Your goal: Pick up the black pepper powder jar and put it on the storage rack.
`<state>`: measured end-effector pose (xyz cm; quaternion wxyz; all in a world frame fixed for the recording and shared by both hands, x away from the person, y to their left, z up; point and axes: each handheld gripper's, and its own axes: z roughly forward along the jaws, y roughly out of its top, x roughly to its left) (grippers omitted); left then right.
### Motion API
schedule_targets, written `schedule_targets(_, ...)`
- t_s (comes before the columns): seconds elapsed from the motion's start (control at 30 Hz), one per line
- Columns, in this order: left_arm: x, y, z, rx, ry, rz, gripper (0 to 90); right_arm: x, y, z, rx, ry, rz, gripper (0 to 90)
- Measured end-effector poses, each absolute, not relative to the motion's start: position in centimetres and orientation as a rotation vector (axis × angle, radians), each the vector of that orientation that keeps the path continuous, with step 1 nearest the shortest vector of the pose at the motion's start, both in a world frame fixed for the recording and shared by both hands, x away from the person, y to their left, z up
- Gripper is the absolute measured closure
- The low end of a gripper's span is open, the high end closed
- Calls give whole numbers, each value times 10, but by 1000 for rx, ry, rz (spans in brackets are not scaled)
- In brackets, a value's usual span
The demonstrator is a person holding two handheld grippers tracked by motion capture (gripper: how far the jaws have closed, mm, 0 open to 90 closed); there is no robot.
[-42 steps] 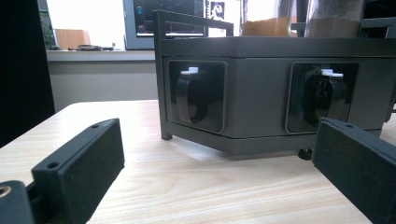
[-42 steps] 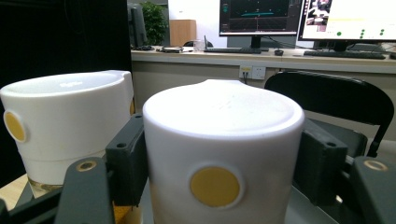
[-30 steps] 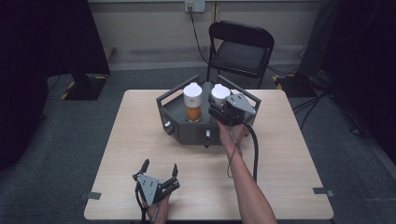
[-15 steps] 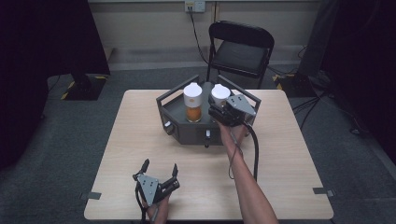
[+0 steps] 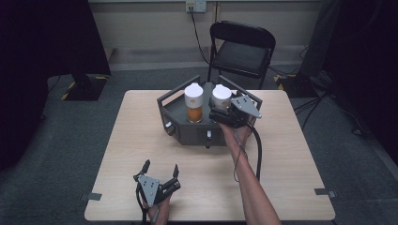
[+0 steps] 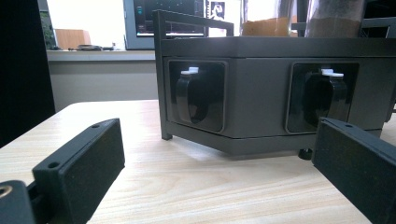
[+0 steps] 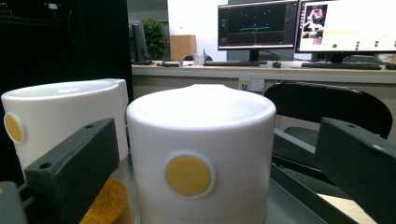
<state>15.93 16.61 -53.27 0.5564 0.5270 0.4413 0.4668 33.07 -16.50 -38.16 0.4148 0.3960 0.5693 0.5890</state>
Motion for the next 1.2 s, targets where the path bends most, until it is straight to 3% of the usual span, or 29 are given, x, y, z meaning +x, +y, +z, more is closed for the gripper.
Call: schedule_targets(1.2,159,166,-533,1243,1042,1104,15,281,-181,-395,915,1361,1554,0)
